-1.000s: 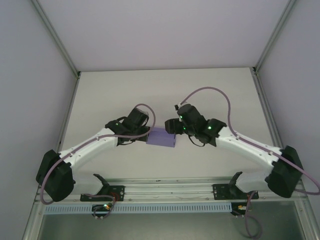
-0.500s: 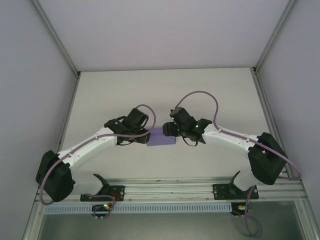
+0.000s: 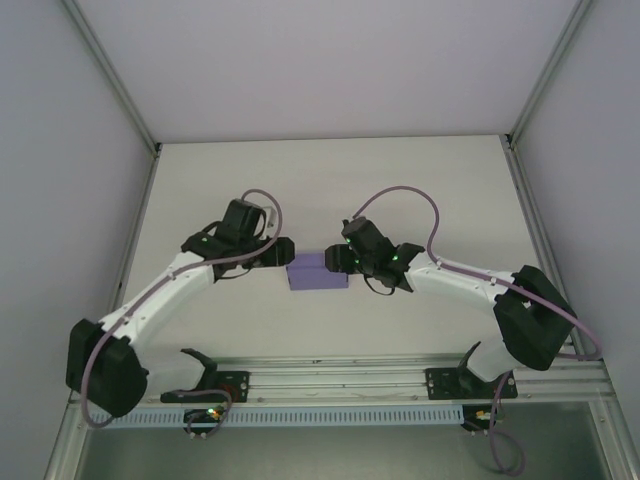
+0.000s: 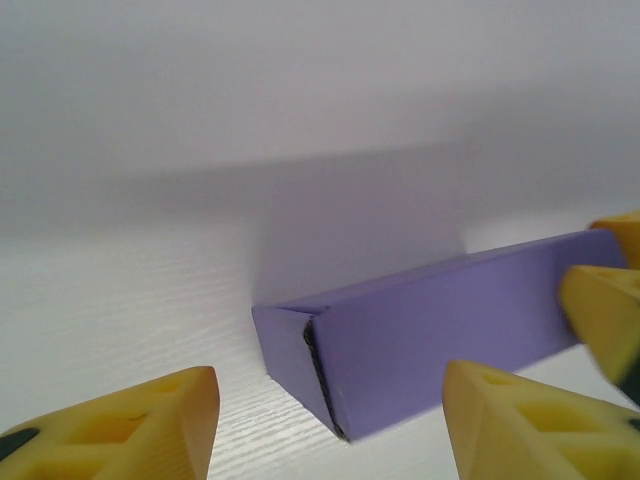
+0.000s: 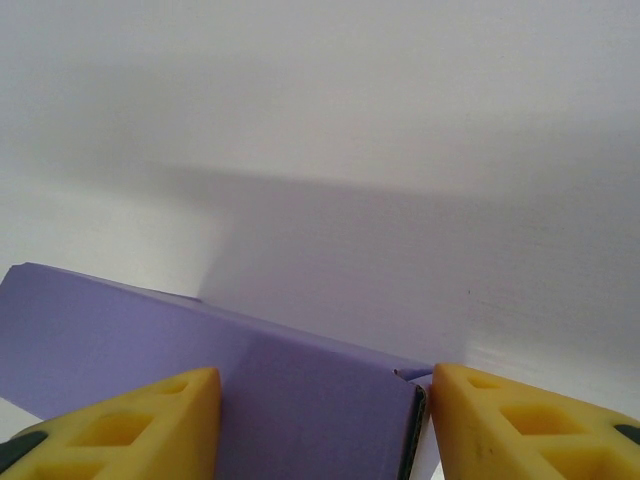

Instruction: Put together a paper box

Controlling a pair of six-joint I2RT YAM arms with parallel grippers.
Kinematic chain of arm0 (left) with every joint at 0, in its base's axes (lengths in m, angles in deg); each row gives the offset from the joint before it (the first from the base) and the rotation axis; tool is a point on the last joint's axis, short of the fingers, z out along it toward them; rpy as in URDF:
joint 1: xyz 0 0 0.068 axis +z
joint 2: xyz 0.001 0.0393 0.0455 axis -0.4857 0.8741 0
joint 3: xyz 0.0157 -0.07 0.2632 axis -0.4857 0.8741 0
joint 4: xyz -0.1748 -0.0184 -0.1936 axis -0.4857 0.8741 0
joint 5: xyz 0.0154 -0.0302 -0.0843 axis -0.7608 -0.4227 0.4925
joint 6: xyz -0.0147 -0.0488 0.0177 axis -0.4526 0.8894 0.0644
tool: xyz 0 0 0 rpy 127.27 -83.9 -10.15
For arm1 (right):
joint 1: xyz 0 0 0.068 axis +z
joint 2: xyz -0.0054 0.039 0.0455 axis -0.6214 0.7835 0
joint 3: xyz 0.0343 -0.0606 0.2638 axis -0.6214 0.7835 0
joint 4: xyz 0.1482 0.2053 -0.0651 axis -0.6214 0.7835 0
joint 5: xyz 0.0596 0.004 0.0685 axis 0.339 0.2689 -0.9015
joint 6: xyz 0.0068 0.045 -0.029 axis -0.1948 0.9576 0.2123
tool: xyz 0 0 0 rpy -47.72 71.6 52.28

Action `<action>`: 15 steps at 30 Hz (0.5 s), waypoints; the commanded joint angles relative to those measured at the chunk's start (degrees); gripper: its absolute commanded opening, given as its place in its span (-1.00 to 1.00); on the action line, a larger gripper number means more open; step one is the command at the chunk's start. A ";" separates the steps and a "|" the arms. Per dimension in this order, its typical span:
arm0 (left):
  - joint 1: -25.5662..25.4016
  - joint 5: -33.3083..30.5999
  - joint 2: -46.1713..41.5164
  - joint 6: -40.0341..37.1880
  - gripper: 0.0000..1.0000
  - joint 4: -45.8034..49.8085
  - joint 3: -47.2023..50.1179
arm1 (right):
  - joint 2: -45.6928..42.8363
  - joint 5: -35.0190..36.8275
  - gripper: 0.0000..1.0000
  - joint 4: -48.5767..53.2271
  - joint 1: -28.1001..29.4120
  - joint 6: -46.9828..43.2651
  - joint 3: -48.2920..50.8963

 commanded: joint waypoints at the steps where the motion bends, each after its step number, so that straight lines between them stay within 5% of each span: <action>1: 1.60 7.46 3.69 4.03 0.16 -7.23 5.18 | 3.54 -2.19 0.12 8.31 -0.40 0.84 3.93; 5: 3.88 13.27 6.53 7.43 -0.14 -16.54 13.41 | 3.78 -3.62 0.07 4.41 -1.60 1.54 6.69; 15: 3.88 13.17 7.11 7.12 -0.85 -20.01 19.44 | 1.09 -13.96 -0.73 -14.36 -4.80 7.97 18.35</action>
